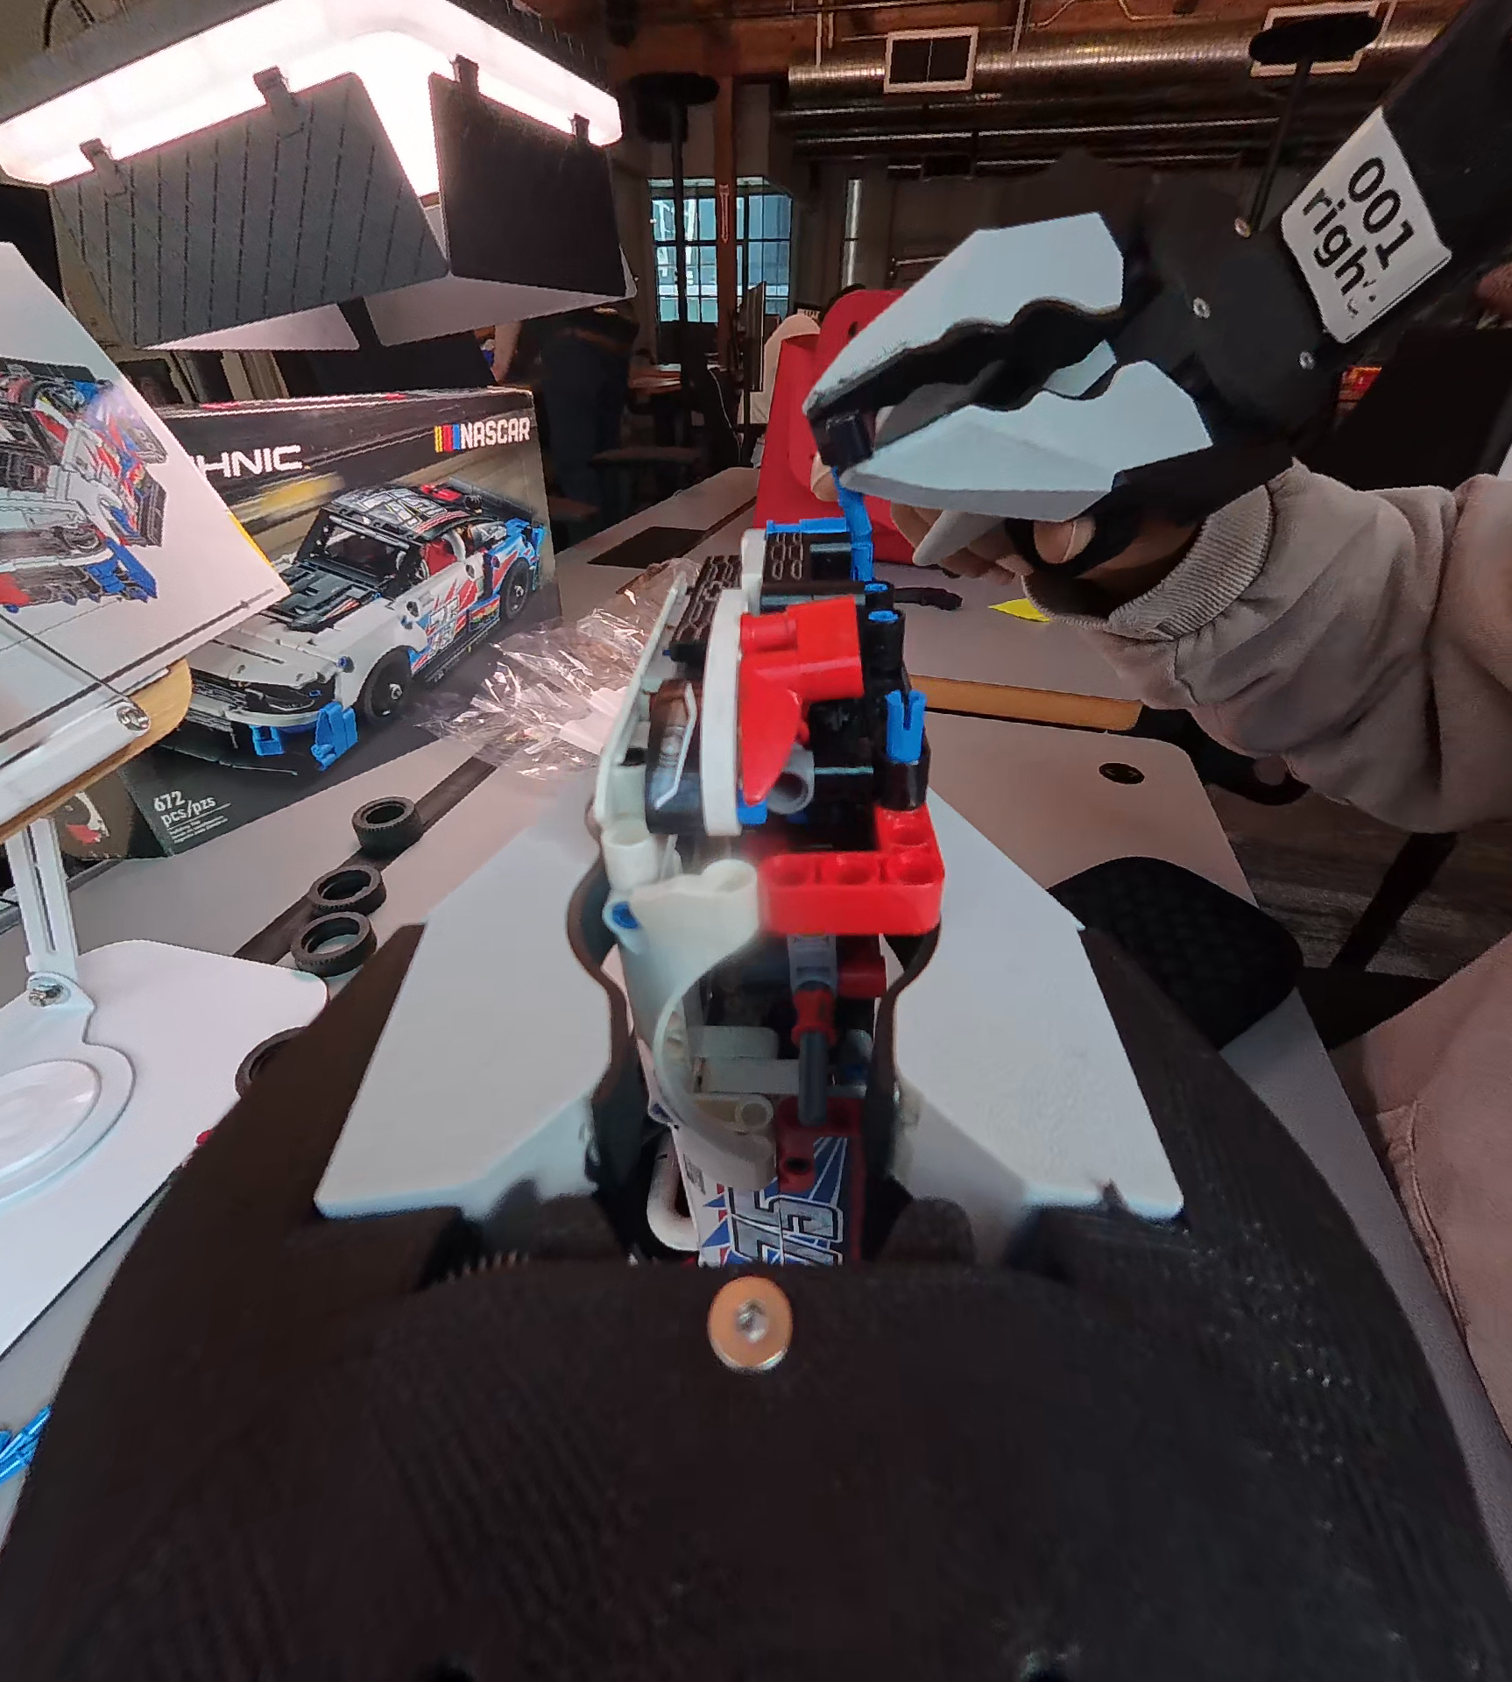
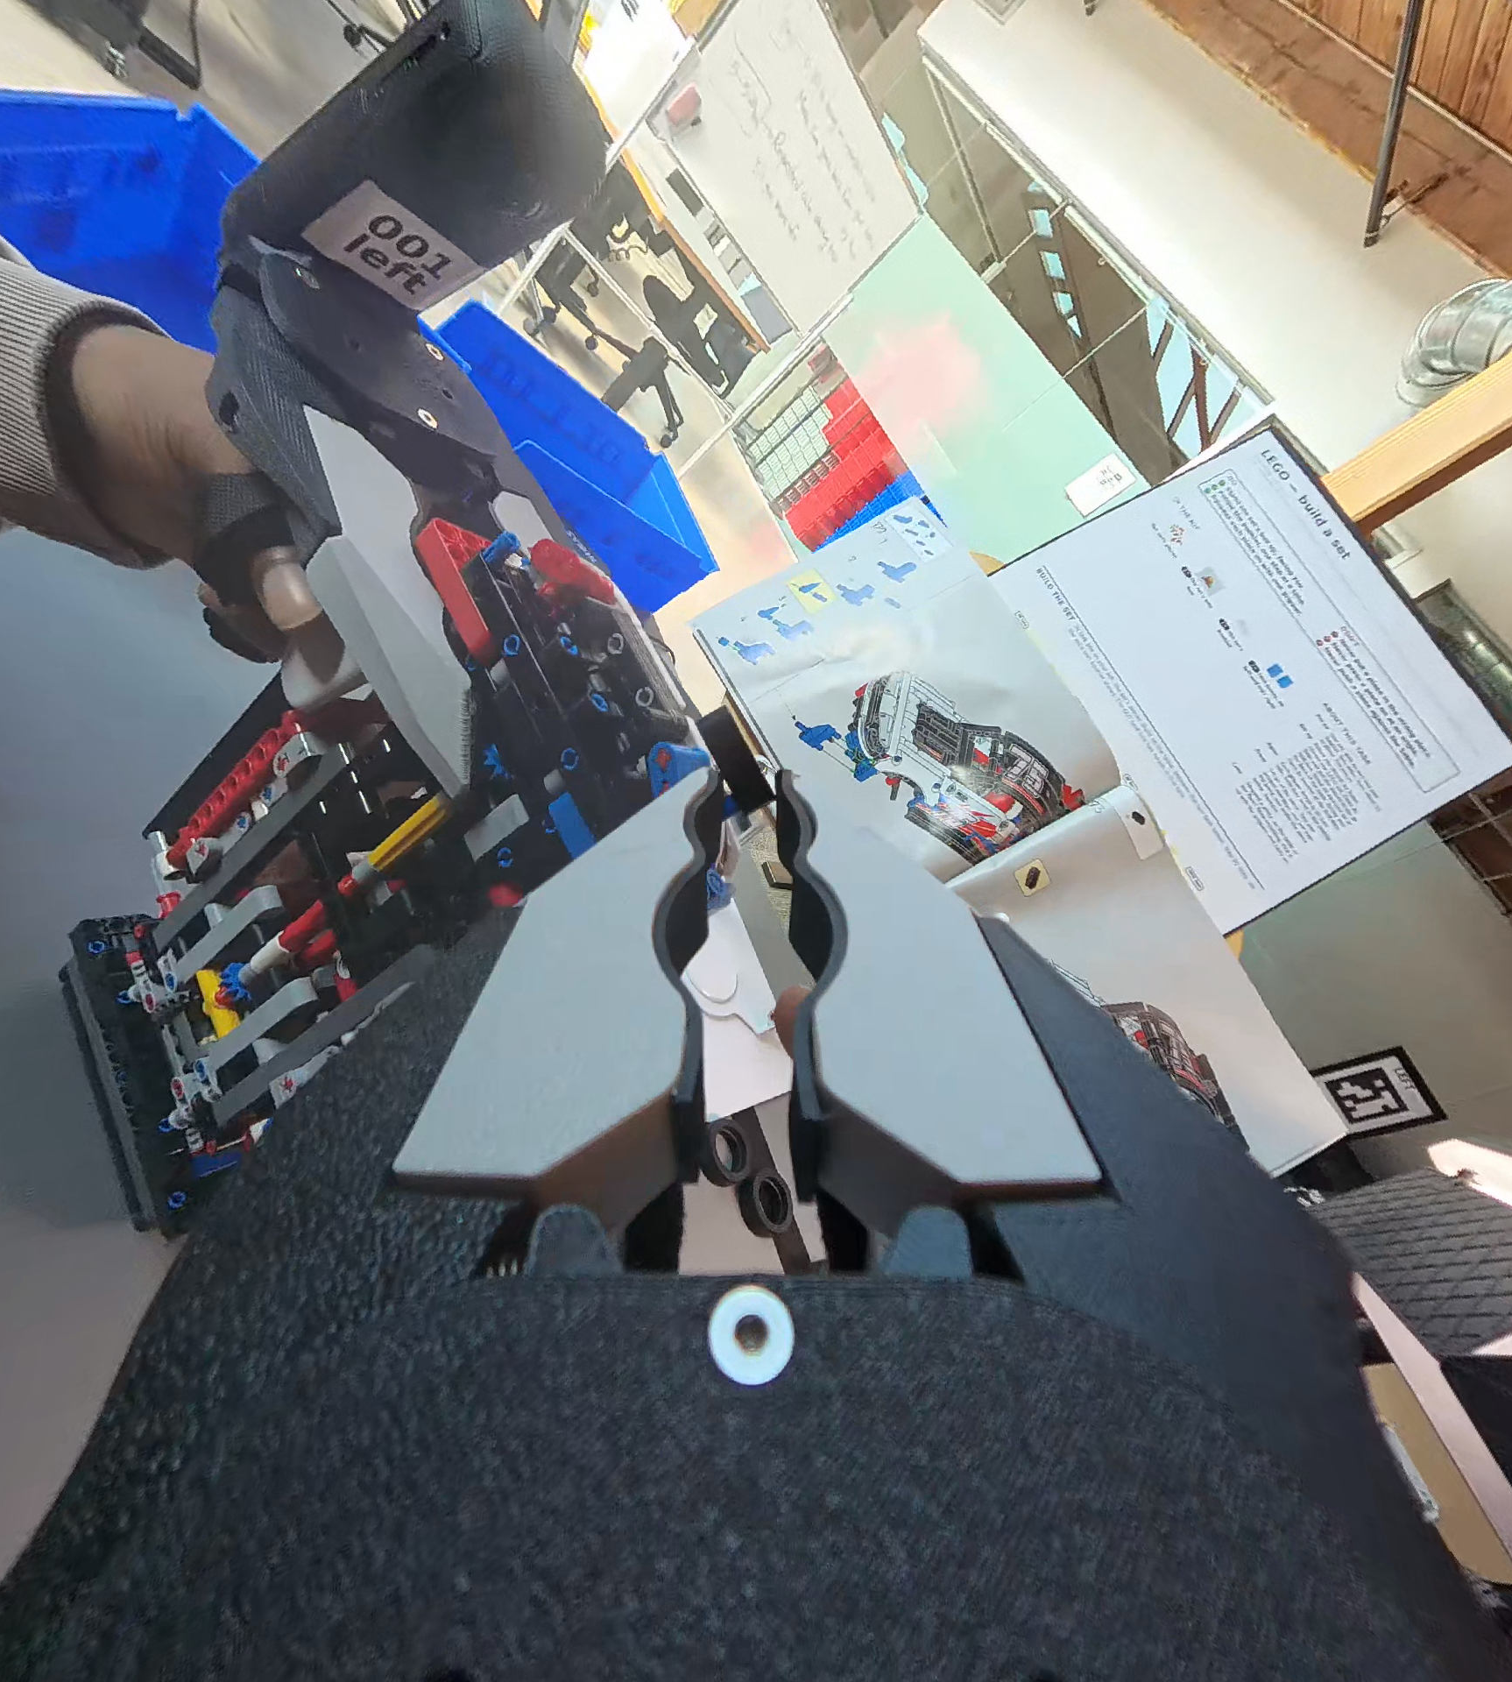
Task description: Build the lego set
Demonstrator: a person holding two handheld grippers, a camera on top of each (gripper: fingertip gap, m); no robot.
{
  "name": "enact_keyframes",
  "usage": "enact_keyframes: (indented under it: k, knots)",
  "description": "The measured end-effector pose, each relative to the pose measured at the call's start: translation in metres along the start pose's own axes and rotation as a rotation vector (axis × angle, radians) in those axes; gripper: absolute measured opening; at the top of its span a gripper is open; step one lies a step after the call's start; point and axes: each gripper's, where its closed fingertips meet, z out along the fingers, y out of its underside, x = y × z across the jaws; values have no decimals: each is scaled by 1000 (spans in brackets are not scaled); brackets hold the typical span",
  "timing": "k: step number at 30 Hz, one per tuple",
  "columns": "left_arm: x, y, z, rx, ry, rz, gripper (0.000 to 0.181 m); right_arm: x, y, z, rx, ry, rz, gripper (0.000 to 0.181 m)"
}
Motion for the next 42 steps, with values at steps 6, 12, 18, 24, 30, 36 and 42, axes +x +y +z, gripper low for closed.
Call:
enact_keyframes:
  k: [6, 12, 18, 24, 30, 36, 42]
  knots:
    - [-1, 0, 0, 2, 3, -5, 55, -3, 7, -3, -30, 63, -109, 9]
    - [-1, 0, 1, 1, -8, -8, 55, -3, 8, -3, -73, 136, -187, 9]
    - [-1, 0, 2, -4, -20, -14, 55, -1, 11, 0, -71, 177, -164, 9]
    - [-1, 0, 3, -8, -26, -17, 54, -3, 11, -1, -66, 236, -203, 10]
    - [1, 1, 4, -17, -25, -18, 54, -4, 13, -4, -90, 213, -220, 8]
    - [4, 1, 4, -23, -16, -2, 54, -8, 9, -4, -143, 21, -225, 8]
    - [3, 1, 4, -22, -21, -4, 54, -3, 8, -3, -197, -18, -236, 8]
